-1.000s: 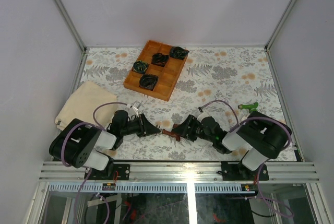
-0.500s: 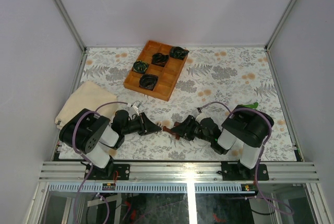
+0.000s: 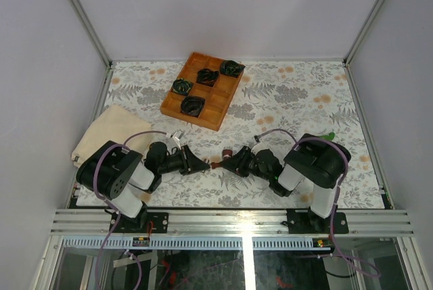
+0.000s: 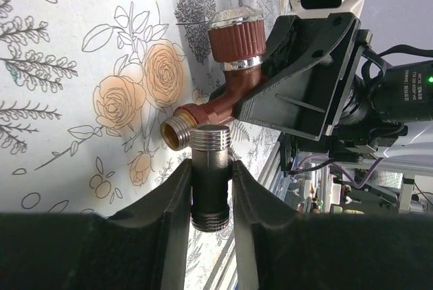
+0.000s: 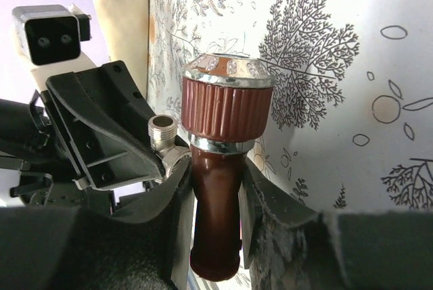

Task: Install the water faucets

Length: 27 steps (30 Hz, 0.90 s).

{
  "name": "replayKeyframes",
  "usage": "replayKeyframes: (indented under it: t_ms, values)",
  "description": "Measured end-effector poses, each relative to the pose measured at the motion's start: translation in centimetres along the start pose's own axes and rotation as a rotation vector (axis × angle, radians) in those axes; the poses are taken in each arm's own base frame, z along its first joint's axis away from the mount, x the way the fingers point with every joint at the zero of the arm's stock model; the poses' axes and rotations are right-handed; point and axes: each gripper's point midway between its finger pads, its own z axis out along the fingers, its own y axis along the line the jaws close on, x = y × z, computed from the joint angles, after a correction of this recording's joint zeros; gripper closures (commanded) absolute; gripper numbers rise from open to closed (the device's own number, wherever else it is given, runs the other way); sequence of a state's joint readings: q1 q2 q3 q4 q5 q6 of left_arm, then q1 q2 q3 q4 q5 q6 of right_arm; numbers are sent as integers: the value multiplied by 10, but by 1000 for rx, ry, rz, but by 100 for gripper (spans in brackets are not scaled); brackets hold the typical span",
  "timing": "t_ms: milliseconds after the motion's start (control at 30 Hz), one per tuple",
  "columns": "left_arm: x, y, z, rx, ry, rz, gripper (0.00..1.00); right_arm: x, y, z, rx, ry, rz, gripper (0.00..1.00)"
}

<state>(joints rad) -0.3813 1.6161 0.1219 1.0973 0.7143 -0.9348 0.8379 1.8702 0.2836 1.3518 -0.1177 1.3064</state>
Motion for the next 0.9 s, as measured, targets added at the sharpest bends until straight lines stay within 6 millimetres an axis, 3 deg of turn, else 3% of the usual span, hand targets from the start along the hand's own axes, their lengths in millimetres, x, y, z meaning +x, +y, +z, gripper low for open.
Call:
replayKeyframes:
  t_ms: [333,600,900]
  values:
    - [-15,-32,-8,73,-61,86,100,-8,5,-23,100,-30,-152,84]
    - [-11,-42,-24,68,-102,114,100,36,11,-50,267,1,-457,84]
    - [-20,-56,-40,56,-183,183,100,40,16,-63,471,-100,-858,86]
